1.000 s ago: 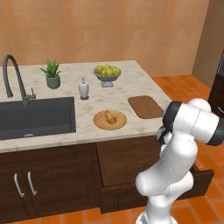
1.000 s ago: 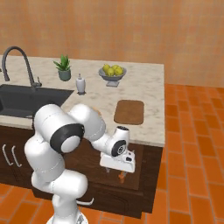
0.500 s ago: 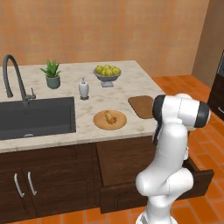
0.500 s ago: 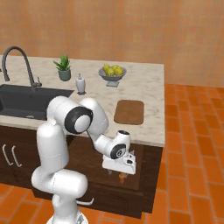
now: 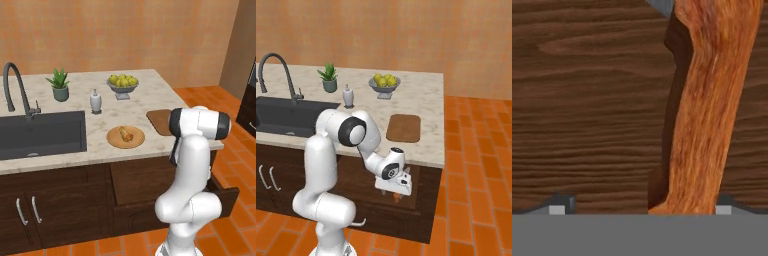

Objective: Pick up the knife from the drawer and place it on the cutting board. Then place the meat from the plate to the cutting board.

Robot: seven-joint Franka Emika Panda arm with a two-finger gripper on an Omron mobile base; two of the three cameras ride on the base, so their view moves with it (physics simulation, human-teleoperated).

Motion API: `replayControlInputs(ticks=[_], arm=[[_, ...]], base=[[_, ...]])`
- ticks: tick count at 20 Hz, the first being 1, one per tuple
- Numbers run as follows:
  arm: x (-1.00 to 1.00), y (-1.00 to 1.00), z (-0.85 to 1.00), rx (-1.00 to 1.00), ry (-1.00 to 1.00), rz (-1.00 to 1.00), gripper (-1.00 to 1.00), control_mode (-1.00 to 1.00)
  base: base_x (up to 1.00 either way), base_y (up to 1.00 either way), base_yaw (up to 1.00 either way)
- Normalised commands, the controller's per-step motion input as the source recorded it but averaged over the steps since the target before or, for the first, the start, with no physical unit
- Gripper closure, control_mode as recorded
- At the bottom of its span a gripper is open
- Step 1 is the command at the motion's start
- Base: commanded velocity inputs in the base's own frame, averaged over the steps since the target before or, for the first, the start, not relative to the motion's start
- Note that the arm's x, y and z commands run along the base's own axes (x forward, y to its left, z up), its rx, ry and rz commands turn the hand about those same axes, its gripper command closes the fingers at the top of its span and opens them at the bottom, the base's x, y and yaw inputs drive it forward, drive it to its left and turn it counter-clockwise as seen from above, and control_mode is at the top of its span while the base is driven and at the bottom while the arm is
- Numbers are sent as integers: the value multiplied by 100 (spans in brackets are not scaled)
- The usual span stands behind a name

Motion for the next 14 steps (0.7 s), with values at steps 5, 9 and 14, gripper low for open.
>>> replayControlInputs(ticks=[5, 9, 14], arm=[[0, 0, -26, 0, 0, -12, -100, -100], [0, -14, -36, -3, 0, -11, -100, -100], [-2, -1, -49, -4, 0, -16, -100, -100]], base=[[0, 0, 0], [0, 0, 0], [0, 0, 0]])
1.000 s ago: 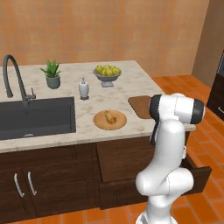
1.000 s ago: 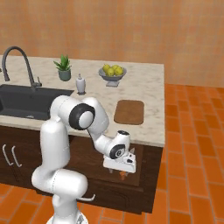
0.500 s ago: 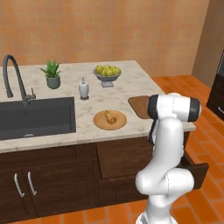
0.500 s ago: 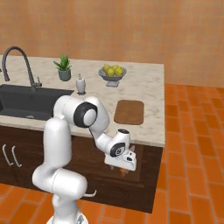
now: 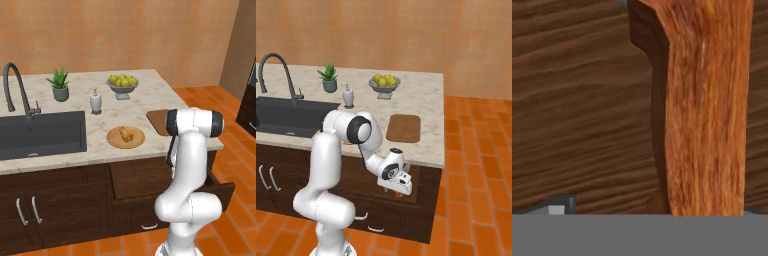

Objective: Pick up the knife from the drawer and place it on the cutting board. Then place the meat from the plate to the cutting board.

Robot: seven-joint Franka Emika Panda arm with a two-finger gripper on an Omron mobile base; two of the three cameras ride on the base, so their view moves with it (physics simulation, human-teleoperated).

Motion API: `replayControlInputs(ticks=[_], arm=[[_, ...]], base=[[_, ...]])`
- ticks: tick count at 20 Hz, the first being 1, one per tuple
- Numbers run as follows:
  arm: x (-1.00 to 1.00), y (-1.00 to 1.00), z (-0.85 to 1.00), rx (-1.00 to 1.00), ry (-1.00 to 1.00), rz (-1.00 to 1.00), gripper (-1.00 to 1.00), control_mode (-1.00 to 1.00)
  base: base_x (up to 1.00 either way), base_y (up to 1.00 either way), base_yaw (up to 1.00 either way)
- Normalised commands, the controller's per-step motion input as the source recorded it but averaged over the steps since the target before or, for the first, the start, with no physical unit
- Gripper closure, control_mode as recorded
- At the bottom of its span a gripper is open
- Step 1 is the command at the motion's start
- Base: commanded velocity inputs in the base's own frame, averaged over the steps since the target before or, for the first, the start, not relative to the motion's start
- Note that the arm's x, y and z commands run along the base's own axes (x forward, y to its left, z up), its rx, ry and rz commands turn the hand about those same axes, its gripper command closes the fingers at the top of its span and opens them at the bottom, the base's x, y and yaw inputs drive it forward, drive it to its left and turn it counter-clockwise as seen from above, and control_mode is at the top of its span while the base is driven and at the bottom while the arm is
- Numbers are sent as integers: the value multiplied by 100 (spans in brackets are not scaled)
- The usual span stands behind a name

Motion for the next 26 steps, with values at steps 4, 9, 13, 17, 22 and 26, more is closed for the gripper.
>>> replayControlInputs(ticks=[4, 9, 13, 17, 22, 26], arm=[[-9, 0, -19, 0, 0, -11, 100, -100], [-38, 0, 0, 3, -5, -7, 100, -100], [-81, 5, 0, 5, -5, -7, 100, -100], [-90, 33, 0, 1, -3, -6, 100, -100], [-75, 77, 20, 0, -5, -13, 100, -100], [-93, 62, 57, 0, -3, -18, 100, -100]], base=[[0, 0, 0], [0, 0, 0], [0, 0, 0], [0, 0, 0], [0, 0, 0], [0, 0, 0]])
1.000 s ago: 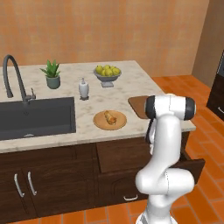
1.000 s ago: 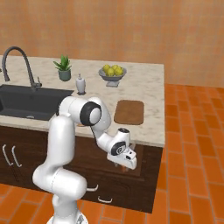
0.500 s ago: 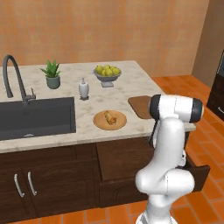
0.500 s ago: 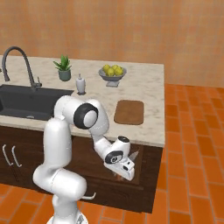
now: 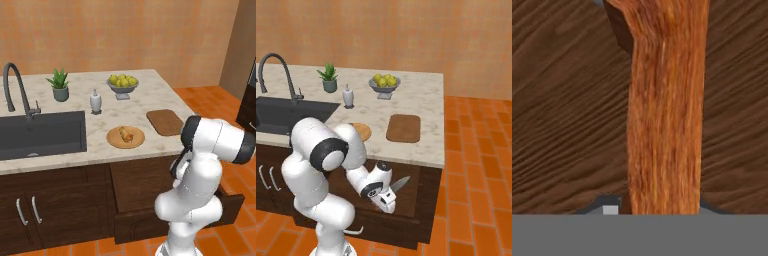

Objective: Pick up the knife from the drawer and place it on the cutting board. Then place the meat from the plate to the cutting board.

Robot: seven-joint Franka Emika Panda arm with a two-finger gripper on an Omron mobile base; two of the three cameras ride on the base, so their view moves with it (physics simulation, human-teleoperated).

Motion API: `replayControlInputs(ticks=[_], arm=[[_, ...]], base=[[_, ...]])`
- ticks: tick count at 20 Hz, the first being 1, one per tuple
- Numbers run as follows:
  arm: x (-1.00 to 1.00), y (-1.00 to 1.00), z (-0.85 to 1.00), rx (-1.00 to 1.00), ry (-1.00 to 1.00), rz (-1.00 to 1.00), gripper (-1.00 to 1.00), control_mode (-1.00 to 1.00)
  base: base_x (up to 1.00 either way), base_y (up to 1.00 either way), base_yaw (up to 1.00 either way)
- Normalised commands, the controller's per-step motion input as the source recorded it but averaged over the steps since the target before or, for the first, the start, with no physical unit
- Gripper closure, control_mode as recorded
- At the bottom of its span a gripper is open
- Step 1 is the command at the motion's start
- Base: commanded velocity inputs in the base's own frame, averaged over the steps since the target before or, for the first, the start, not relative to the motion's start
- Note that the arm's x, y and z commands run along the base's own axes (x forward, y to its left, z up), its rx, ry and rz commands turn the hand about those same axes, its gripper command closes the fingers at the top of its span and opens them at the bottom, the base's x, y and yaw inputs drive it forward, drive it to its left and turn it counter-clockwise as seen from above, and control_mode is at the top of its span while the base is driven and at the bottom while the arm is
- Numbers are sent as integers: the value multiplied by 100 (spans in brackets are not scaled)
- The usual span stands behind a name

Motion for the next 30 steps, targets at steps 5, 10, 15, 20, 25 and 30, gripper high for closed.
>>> replayControlInputs(ticks=[5, 10, 15, 20, 25, 30], arm=[[-13, 25, 98, -1, -1, -20, 100, -100], [-45, 17, 100, 0, 0, -18, 100, -100], [3, 9, 98, -1, -1, -12, 100, -100], [78, -8, 69, 0, 0, 1, 100, -100], [95, -27, 65, 0, 0, 13, 100, -100], [98, -20, 54, 0, 7, 11, 100, -100]], base=[[0, 0, 0], [0, 0, 0], [0, 0, 0], [0, 0, 0], [0, 0, 0], [0, 0, 0]])
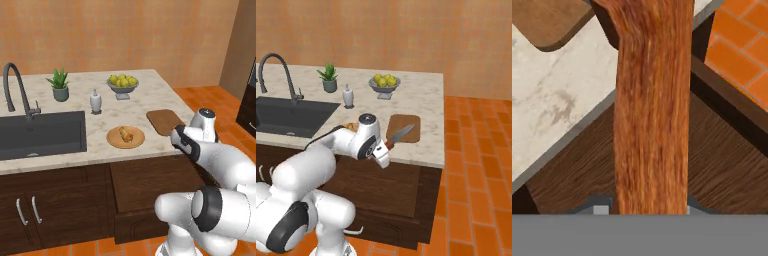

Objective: Pick up the knife from the drawer and place it on the cutting board. Then place the meat from the plate to the cutting board.

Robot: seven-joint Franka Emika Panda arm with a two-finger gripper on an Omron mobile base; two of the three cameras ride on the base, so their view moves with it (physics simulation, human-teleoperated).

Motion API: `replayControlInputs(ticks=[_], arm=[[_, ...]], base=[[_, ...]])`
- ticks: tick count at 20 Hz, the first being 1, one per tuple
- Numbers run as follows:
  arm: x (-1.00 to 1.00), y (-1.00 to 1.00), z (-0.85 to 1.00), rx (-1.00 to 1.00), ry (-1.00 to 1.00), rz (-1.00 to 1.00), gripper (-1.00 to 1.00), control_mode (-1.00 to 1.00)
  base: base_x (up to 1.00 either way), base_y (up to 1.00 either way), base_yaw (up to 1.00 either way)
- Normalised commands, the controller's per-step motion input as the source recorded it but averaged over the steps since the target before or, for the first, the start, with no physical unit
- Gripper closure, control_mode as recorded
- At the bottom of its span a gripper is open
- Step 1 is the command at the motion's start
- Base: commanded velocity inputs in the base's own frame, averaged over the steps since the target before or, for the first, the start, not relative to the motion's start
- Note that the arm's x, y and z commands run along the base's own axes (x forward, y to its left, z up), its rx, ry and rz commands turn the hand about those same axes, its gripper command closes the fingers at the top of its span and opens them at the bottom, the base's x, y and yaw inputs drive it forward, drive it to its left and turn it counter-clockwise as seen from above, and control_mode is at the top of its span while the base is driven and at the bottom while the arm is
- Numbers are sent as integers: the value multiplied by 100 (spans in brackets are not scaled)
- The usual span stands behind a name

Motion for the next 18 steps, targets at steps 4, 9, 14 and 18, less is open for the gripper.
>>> replayControlInputs(ticks=[4, 9, 14, 18], arm=[[97, -11, 36, 0, 13, 8, 100, -100], [37, -8, -1, 0, 5, 3, 100, -100], [63, -16, 0, 0, 17, 5, 100, -100], [75, -11, -13, 0, 7, 8, 100, -100]], base=[[0, 0, 0], [0, 0, 0], [0, 0, 0], [0, 0, 0]])
